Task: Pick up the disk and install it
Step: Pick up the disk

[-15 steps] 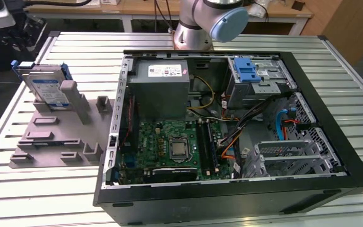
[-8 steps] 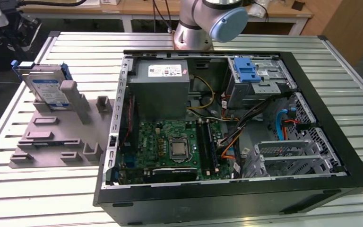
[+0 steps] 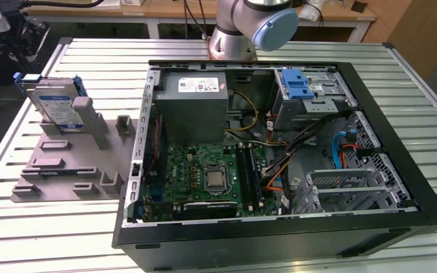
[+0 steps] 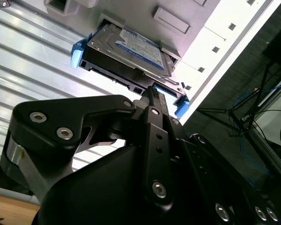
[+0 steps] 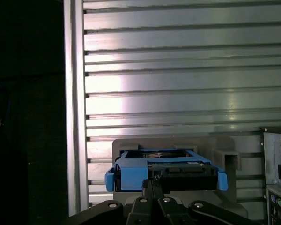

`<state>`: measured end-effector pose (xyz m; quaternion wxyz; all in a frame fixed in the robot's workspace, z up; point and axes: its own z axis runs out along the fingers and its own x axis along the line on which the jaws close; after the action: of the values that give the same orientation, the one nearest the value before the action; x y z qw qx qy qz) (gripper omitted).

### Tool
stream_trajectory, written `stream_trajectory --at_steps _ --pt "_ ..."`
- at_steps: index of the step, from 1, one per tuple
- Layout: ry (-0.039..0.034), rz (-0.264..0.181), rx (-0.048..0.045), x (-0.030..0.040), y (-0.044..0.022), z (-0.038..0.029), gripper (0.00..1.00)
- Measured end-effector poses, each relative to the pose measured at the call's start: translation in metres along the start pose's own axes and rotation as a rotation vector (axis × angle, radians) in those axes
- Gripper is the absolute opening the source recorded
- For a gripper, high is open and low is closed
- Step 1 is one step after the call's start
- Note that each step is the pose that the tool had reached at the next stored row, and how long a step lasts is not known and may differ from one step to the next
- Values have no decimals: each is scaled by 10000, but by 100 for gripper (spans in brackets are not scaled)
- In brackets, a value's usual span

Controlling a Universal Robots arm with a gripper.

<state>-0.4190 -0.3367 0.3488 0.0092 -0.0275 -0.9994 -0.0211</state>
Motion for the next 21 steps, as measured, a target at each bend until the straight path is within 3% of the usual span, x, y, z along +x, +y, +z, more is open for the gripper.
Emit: stream_trajectory --at_steps 9,21 --pt "16 -390 7 0 0 0 11" --pt "88 -2106 41 0 0 0 11"
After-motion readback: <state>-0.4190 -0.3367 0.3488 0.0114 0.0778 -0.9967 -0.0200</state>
